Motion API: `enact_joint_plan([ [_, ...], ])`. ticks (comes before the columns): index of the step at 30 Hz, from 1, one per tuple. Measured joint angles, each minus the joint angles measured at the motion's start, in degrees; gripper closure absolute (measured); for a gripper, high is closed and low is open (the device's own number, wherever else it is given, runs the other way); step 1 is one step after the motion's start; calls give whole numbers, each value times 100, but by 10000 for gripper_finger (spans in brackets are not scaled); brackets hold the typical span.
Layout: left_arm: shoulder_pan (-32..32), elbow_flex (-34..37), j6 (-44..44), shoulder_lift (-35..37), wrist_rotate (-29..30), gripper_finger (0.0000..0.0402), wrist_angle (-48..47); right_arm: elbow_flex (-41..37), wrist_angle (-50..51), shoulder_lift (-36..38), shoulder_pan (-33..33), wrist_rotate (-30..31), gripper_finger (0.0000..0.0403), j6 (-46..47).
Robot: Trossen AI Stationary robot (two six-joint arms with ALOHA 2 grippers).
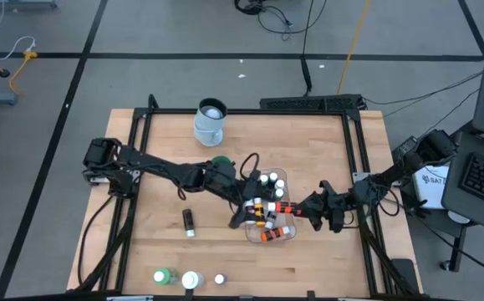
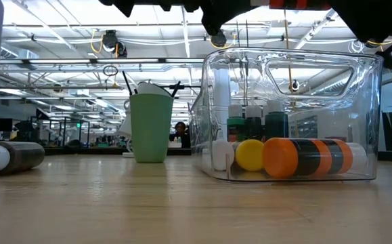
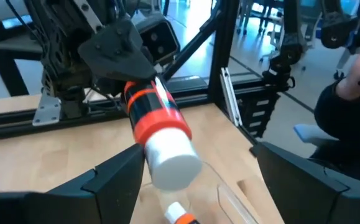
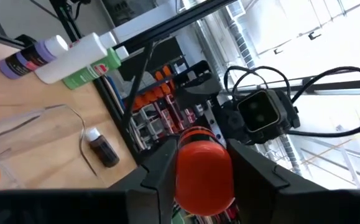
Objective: Pick & Place Paint Supplies
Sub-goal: Put the small orange paint bottle into the transparent bin
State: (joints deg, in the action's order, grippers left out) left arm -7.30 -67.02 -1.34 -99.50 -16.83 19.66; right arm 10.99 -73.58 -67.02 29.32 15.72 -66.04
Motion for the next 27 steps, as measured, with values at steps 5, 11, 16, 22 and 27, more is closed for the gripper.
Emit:
enact_joint_plan([
  [5, -1, 0, 0, 0, 378, 92, 23, 0, 11, -2, -9, -12, 290, -68],
  [11, -8, 0, 0, 0, 644, 92, 71, -1, -66, -2, -144, -48, 290, 11],
  [16, -33, 0, -2, 0, 792, 92, 125, -1, -146, -2, -243, -69, 290, 79],
  [22, -16, 0, -24, 0, 895, 131, 125, 0, -146, -2, -310, -81, 290, 105],
  [27, 28, 0, 0, 0, 895, 211, 125, -1, -150, -2, -310, -84, 289, 128],
])
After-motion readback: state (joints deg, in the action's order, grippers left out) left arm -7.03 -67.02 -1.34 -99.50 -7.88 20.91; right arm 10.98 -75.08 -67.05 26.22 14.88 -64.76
